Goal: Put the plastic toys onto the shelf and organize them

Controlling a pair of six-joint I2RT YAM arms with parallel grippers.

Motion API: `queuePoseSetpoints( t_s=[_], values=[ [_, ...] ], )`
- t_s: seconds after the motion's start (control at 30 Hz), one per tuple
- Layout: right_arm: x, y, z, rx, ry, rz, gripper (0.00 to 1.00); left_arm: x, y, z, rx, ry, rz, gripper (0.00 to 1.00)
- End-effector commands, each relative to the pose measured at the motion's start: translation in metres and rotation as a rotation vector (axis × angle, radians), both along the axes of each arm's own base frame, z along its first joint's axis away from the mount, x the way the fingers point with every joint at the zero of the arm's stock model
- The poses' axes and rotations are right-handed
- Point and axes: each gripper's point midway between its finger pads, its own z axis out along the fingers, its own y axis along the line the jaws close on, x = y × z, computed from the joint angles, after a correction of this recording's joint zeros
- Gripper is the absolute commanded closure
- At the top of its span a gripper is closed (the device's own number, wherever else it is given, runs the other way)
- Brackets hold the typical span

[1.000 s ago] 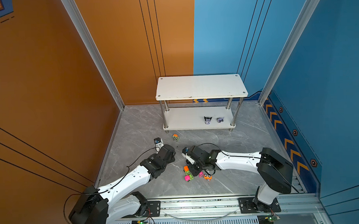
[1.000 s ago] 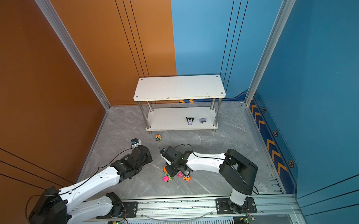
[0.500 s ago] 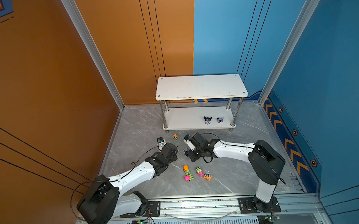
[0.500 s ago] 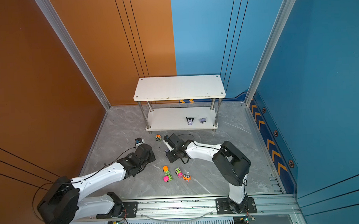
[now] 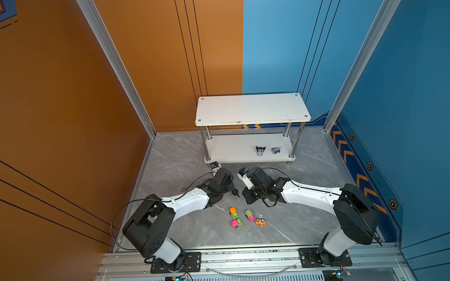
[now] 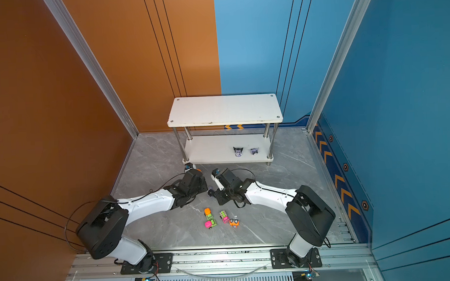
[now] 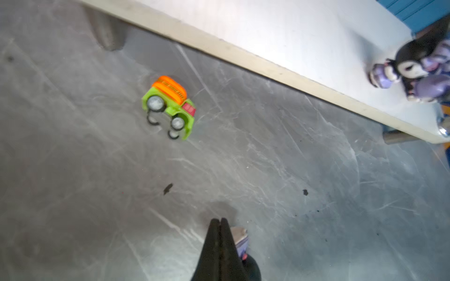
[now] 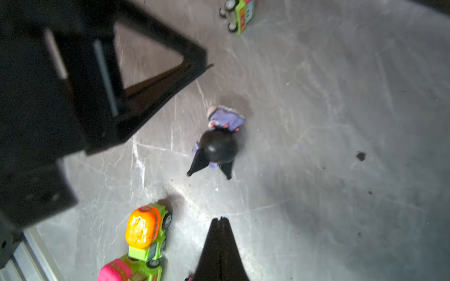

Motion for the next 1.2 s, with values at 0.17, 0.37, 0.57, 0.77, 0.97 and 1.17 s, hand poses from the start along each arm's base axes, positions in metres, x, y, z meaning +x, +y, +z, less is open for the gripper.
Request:
queuePoseSetpoints(
  t_s=[0.17, 0.37, 0.57, 0.77, 0.97, 1.17],
  values=[
    [-0.018, 0.016, -0.017, 0.155, 0.112, 0.044, 0.99, 0.021, -0.042, 0.001, -0.088, -0.022, -0.107, 1.00],
    [-0.016, 0.038, -0.035, 0.254, 0.190, 0.045, 0.99, 0.021, -0.035, -0.021, -0.101, 0.023, -0.091, 1.00],
    [-0.006, 0.048, -0.050, 0.282, 0.223, 0.014, 0.99, 0.021, -0.029, -0.037, -0.149, 0.062, -0.077, 1.00],
    [0.018, 0.038, -0.057, 0.275, 0.214, -0.062, 0.99, 0.015, -0.023, -0.040, -0.155, 0.077, -0.074, 1.00],
    [0.040, 0.016, -0.049, 0.262, 0.183, -0.120, 0.99, 0.004, -0.022, -0.046, -0.166, 0.103, -0.075, 1.00],
    [0.062, -0.021, -0.035, 0.234, 0.132, -0.187, 0.99, -0.007, -0.029, -0.043, -0.189, 0.119, -0.106, 1.00]
  ],
)
